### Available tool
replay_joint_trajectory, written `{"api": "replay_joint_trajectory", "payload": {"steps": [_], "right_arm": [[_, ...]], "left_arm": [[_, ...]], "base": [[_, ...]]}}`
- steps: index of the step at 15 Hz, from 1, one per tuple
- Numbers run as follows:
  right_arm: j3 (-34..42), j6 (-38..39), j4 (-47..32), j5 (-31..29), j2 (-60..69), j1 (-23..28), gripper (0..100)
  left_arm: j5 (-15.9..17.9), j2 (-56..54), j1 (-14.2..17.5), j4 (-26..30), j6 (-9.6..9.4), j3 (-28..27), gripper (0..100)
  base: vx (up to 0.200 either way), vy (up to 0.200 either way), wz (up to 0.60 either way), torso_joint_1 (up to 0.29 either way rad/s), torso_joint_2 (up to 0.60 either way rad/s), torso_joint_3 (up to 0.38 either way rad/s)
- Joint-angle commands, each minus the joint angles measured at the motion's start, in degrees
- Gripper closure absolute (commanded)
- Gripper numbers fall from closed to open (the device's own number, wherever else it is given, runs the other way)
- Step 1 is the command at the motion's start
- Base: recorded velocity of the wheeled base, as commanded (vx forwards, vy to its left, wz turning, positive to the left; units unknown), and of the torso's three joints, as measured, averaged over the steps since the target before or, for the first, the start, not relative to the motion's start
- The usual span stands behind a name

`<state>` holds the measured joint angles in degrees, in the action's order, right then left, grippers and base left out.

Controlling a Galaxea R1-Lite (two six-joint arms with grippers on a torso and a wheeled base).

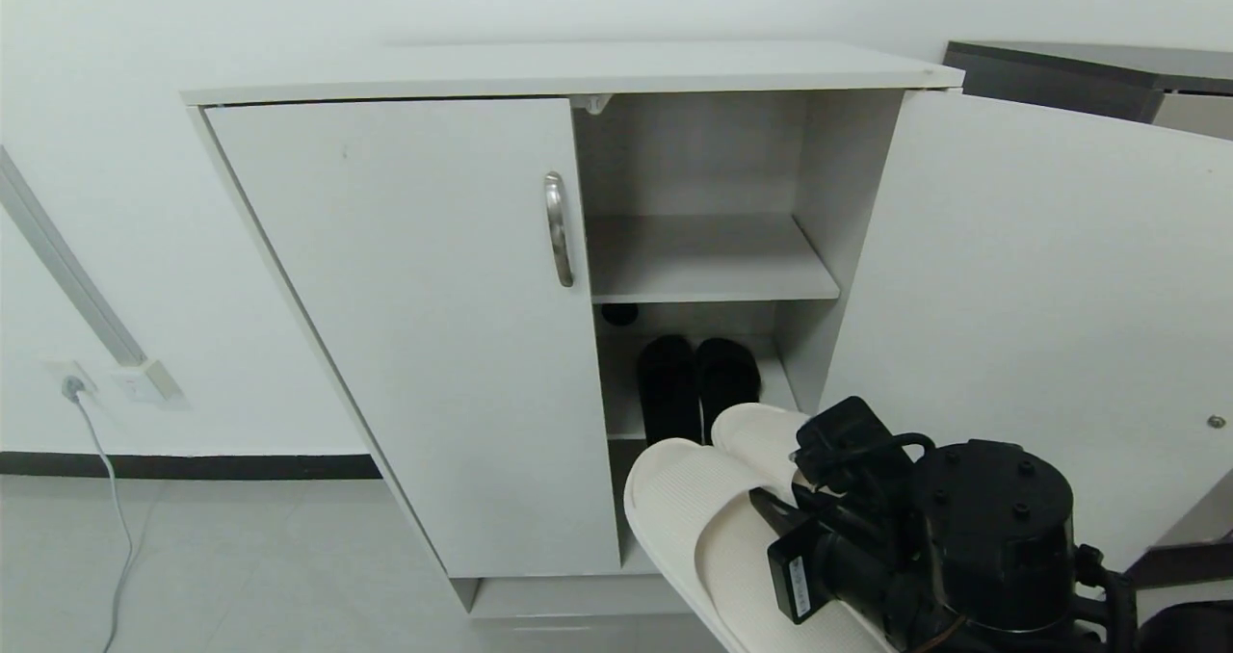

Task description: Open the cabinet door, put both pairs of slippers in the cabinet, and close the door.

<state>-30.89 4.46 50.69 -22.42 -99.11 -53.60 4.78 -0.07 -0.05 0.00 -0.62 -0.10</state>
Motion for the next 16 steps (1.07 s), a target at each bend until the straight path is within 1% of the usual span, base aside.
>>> {"api": "replay_joint_trajectory", "payload": {"steps": [1, 3, 5, 6, 7, 8, 10, 11, 13, 14, 15, 16], "right_arm": [[-0.31, 0.11, 0.20, 0.01, -1.00, -0.10, 100], [-0.49, 0.02, 2.92, -0.17, -2.49, -0.36, 100], [-2.95, 0.20, 5.21, -1.75, -5.13, -0.27, 100], [-7.87, 2.13, 4.95, -8.87, -9.08, -0.10, 100], [-9.63, 2.92, 4.59, -10.89, -10.84, -0.01, 100], [-12.88, 4.06, 1.69, -15.73, -14.01, -0.01, 100], [-14.20, 6.17, -4.90, -16.87, -13.83, -1.42, 100], [-16.66, 9.42, -10.61, -16.96, -12.25, -2.38, 100], [-25.01, 15.31, -26.08, -18.01, -8.82, -2.47, 100], [-29.58, 16.90, -31.26, -20.82, -8.20, -2.38, 100], [-33.18, 16.81, -32.76, -24.25, -8.47, -2.03, 100], [-35.03, 15.58, -32.76, -25.39, -8.38, -2.03, 100]], "left_arm": [[-0.03, 0.07, 0.05, -0.09, 0.01, 0.01, 100], [-0.03, 0.07, 0.05, 0.00, 0.01, 0.01, 100], [-0.03, 0.07, 0.05, 0.00, 0.01, 0.01, 100], [-0.03, 0.07, 0.05, -0.09, 0.01, 0.01, 100], [-0.03, 0.07, 0.05, -0.09, 0.01, 0.01, 100], [-0.03, 0.07, 0.05, 0.00, 0.01, 0.01, 100], [-0.03, 0.07, 0.05, 0.00, 0.01, 0.01, 100], [-0.03, 0.07, 0.05, -0.09, 0.01, -0.08, 100], [-0.03, 0.07, 0.05, -0.09, 0.01, 0.01, 100], [-0.03, 0.07, 0.05, 0.00, 0.01, -0.08, 100], [-0.03, 0.07, 0.05, -0.09, 0.01, -0.08, 100], [-0.03, 0.07, 0.05, -0.09, 0.01, 0.01, 100]], "base": [[0.000, 0.000, 0.00, 0.000, 0.00, 0.000], [0.000, 0.000, 0.00, 0.000, 0.00, 0.000], [0.000, 0.000, 0.00, 0.000, 0.00, 0.000], [0.000, 0.000, 0.00, 0.000, 0.00, 0.000], [0.000, 0.000, 0.00, 0.000, 0.00, 0.000], [0.000, 0.000, 0.00, 0.000, 0.00, 0.000], [0.000, 0.000, 0.00, 0.000, 0.00, 0.000], [0.000, 0.000, 0.00, 0.000, 0.00, 0.000], [0.000, 0.000, 0.00, 0.000, 0.00, 0.000], [0.000, 0.000, 0.00, 0.000, 0.00, 0.000], [0.000, 0.000, 0.00, 0.000, 0.00, 0.000], [0.000, 0.000, 0.00, 0.000, 0.00, 0.000]]}}
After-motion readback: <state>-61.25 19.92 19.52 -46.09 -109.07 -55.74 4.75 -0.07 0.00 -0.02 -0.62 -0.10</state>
